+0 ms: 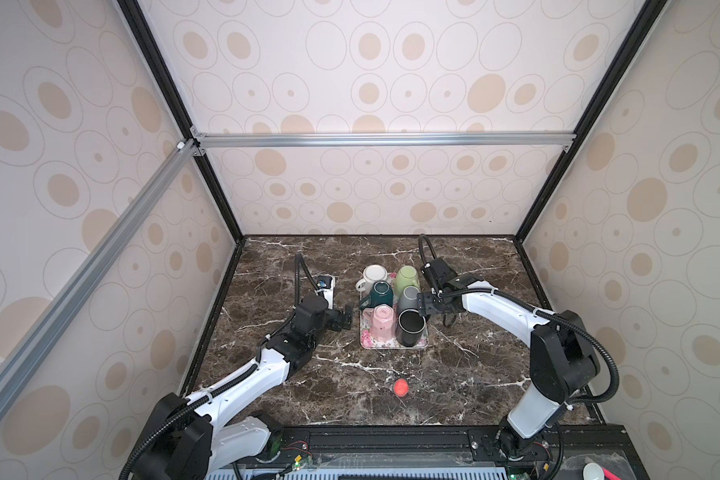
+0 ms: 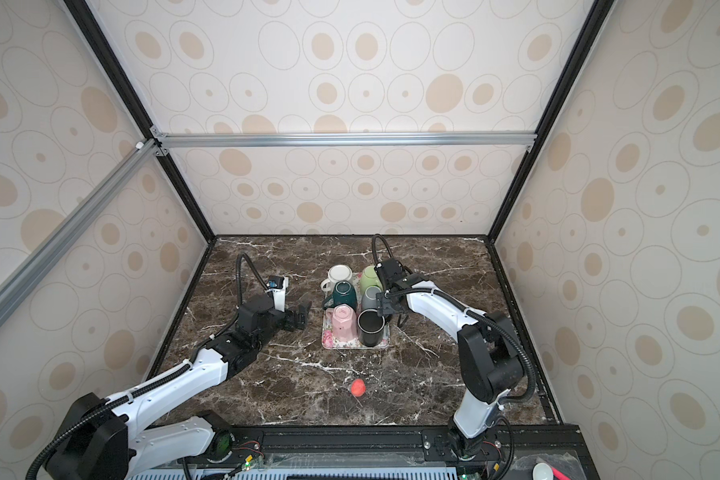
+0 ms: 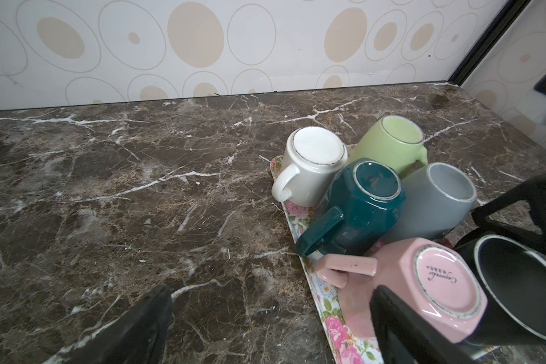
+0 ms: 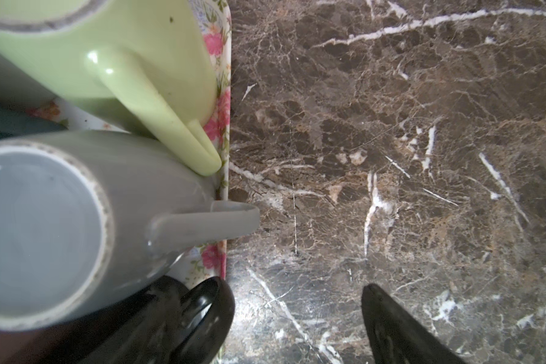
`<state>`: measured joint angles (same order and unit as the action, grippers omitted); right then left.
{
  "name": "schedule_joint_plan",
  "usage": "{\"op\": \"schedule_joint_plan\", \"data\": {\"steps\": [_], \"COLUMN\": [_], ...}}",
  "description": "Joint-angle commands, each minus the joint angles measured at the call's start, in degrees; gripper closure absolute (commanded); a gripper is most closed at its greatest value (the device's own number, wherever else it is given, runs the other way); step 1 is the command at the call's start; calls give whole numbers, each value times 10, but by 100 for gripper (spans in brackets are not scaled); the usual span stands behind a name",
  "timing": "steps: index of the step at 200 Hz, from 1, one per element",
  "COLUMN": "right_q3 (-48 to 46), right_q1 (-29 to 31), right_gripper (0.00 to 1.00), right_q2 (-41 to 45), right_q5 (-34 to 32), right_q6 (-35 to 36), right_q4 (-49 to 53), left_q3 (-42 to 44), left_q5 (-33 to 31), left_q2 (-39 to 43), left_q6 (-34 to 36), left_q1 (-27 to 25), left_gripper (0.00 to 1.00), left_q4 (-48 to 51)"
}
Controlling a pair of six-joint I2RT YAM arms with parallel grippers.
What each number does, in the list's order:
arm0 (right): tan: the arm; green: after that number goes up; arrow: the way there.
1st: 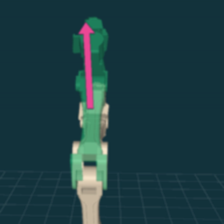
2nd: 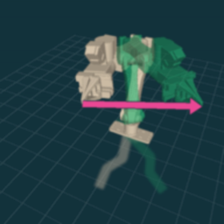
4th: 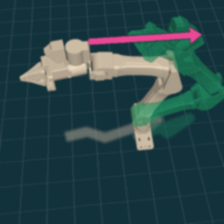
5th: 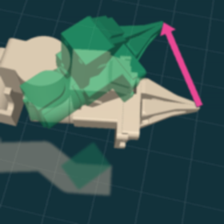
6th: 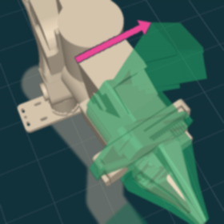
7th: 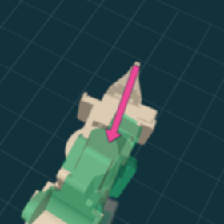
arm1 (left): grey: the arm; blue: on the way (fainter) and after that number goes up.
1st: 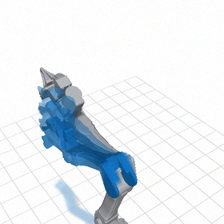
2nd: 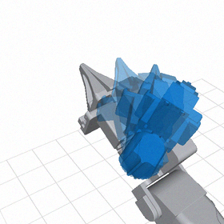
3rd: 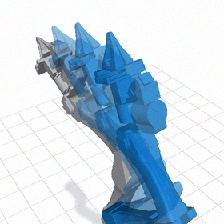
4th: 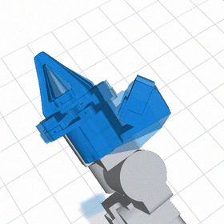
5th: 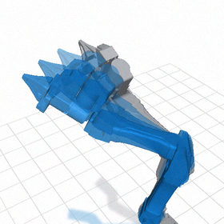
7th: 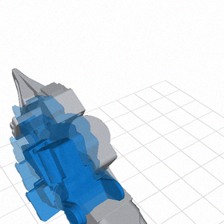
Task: Turn the mug right side up
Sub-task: 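Lower the right gripper beside the upside-down black mug nearest the robot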
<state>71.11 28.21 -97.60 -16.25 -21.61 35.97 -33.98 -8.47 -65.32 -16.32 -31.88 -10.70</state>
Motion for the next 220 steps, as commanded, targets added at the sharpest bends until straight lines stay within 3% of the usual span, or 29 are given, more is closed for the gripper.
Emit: {"op": "schedule_joint_plan", "data": {"steps": [1,88,154,220], "right_q3": [-5,-81,-152,-117], "right_q1": [-1,-1,4,4], "right_gripper": [8,8,9,12], "right_q2": [-7,38,123,204], "right_q5": [-19,0,24,64], "right_q6": [-4,-21,-45,19], "right_q4": [14,7,22,127], "left_q3": [0,5,8,12], "left_q5": [-15,-11,-11,-11], "left_q2": [10,5,5,7], "left_q6": [0,0,-1,-4], "left_q1": [-4,-4,-3,-4], "left_gripper": [2,2,2,2], "left_q4": [-13,-20,-21,-24]}}
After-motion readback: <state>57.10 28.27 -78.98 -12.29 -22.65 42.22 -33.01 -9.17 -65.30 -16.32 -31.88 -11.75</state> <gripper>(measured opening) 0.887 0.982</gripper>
